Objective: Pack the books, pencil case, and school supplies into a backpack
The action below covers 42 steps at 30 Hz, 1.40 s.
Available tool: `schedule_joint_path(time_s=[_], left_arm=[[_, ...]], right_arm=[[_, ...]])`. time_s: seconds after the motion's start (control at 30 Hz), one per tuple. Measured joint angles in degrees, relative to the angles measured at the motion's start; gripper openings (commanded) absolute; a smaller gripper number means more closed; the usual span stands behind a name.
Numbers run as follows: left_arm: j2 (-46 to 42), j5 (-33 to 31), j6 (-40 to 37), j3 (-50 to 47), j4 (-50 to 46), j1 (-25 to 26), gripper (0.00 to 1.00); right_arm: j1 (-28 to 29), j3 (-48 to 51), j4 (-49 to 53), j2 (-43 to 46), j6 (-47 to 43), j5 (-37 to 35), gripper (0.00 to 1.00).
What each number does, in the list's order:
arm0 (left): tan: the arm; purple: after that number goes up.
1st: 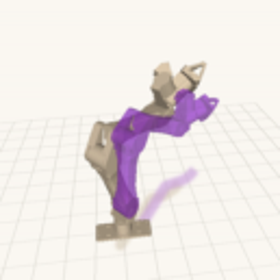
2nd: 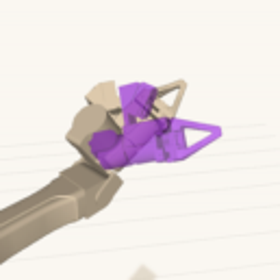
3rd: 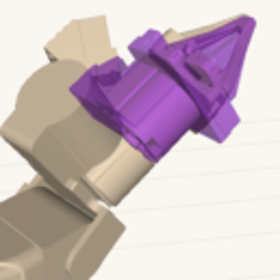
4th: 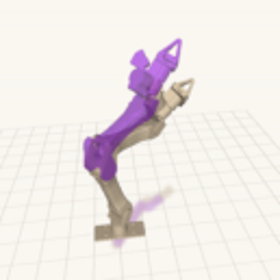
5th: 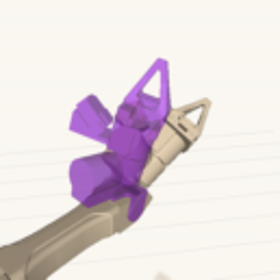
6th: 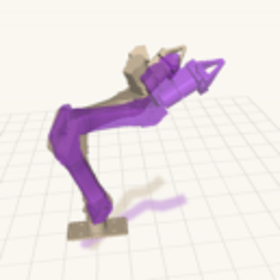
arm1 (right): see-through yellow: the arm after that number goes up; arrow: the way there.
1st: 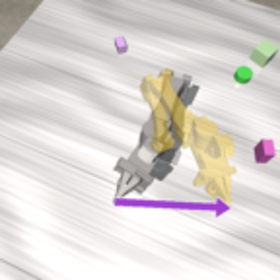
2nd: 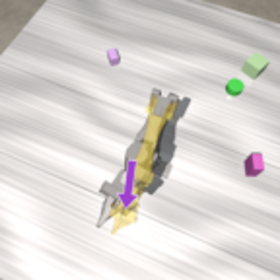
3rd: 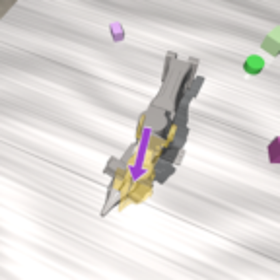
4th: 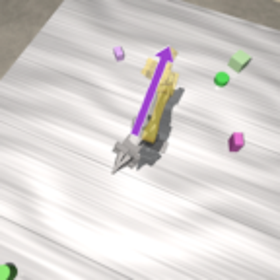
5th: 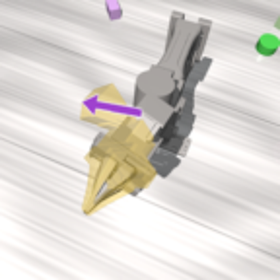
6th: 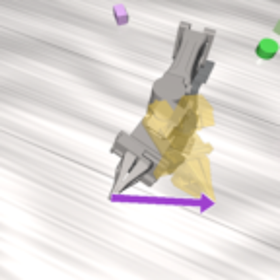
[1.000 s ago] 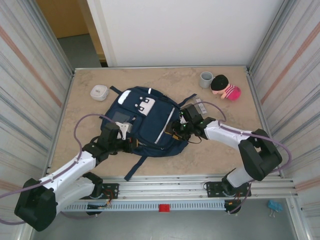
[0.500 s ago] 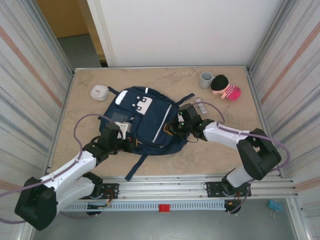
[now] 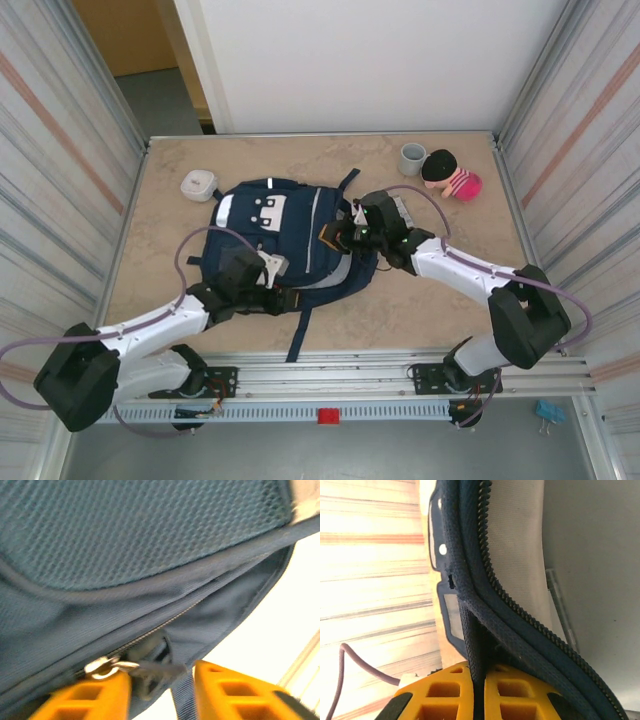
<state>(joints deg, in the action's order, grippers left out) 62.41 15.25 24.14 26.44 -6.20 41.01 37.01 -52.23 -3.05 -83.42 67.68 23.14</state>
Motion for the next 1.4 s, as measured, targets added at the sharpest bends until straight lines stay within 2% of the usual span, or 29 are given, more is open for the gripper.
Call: schedule_joint_path(time_s=[0.1,0.17,0.33,0.47,0.7,0.8,0.93,1.07,1.17,1.27,1.4], left_arm=[[-3.0,-0.3,-2.9,1.7,-1.9,0.3,0.65],[-6.2,-1.3,-6.6,2.8,-3.7,0.4,0.66],[-14.1,-5.5,-22.8,7.4,-7.8,0.4,0.66],[-16.6,-8.5,-37.3,10.6,-13.7,0.4,0.67],[-8.9,-18.5,-56.3,12.8,-22.6,0.5,0.73],[-4.9,-22.2,-61.6,11.7,-21.8,0.5,0.75],[-2.3,-25.3,-66.6,8.2,-16.2,0.5,0.75],[0.9,-26.7,-69.5,5.3,-9.4,-0.2,0.66],[3.3,-27.2,-70.7,4.0,-4.8,-0.5,0.31],[4.3,-27.0,-70.4,3.8,-2.2,-0.3,0.12],[3.0,-23.7,-66.7,3.8,-0.7,1.1,0.02]], right_arm=[[-1.4,-2.7,3.7,0.0,-3.2,1.9,0.07],[-2.5,-4.6,6.0,0.0,-5.4,3.4,0.07],[-3.7,-6.4,8.9,-0.9,-9.4,6.9,0.08],[-4.1,-6.4,9.9,-1.9,-11.1,8.1,0.08],[-4.9,-7.3,11.3,-2.0,-13.0,10.0,0.08],[-5.1,-7.7,11.5,-2.0,-13.5,10.6,0.08],[-5.6,-7.8,11.8,-2.1,-14.2,11.7,0.08],[-6.1,-7.8,11.7,-2.1,-14.3,12.9,0.08],[-6.9,-7.8,11.8,-2.1,-14.3,14.0,0.08],[-7.9,-7.8,12.0,-2.1,-14.6,15.0,0.08],[-10.8,-7.8,13.1,-2.1,-16.6,15.7,0.11]])
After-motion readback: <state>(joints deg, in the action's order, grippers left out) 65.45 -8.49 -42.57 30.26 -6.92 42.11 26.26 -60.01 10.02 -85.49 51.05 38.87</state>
